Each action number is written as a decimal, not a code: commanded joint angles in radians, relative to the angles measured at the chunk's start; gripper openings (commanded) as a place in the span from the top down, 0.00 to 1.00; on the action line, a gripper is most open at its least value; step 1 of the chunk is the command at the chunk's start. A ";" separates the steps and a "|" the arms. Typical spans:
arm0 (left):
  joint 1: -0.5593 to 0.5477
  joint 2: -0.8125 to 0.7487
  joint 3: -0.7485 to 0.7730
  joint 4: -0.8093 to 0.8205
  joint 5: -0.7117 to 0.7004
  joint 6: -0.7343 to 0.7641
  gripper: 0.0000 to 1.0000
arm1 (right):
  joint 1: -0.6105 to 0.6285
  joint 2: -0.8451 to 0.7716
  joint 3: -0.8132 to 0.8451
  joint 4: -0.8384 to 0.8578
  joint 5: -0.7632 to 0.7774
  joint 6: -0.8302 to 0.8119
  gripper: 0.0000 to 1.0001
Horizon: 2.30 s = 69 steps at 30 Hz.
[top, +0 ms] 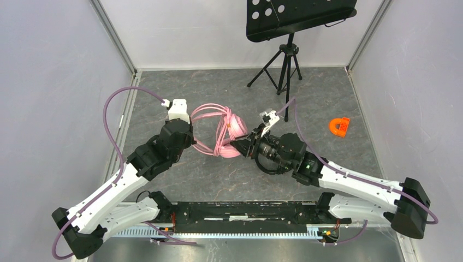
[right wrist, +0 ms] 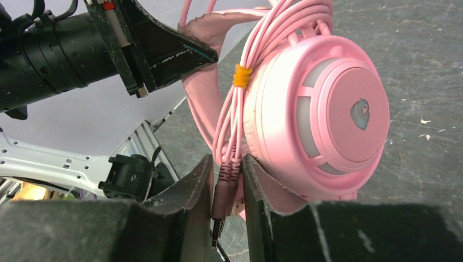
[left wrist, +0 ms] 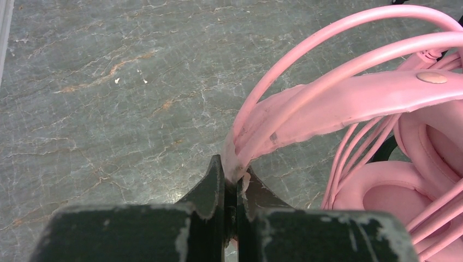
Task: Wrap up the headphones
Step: Wrap the headphones cable around the headphones.
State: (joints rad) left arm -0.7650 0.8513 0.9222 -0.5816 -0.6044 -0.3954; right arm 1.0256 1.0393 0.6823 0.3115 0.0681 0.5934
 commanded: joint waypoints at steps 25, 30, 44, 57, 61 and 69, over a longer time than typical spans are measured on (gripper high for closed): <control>0.003 -0.008 0.041 0.141 0.012 -0.100 0.98 | 0.062 -0.066 0.130 -0.210 0.022 -0.183 0.66; 0.003 -0.012 0.046 0.138 0.034 -0.111 0.98 | 0.087 -0.028 0.117 -0.200 0.119 -0.197 0.70; 0.003 -0.054 0.038 0.142 0.207 -0.221 0.98 | 0.107 0.097 0.099 -0.070 0.311 -0.200 0.79; 0.003 -0.086 0.040 0.145 0.242 -0.211 0.98 | 0.130 0.141 0.099 -0.083 0.485 -0.322 0.81; 0.003 -0.076 0.042 0.137 0.265 -0.185 0.98 | 0.132 0.114 0.073 0.017 0.486 -0.426 0.81; 0.003 -0.056 0.054 0.115 0.276 -0.154 0.98 | 0.131 0.139 0.140 0.027 0.444 -0.513 0.81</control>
State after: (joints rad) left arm -0.7570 0.8219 0.9218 -0.5884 -0.4080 -0.5117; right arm 1.1671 1.1660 0.7654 0.3096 0.4763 0.1589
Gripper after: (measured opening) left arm 0.073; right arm 0.190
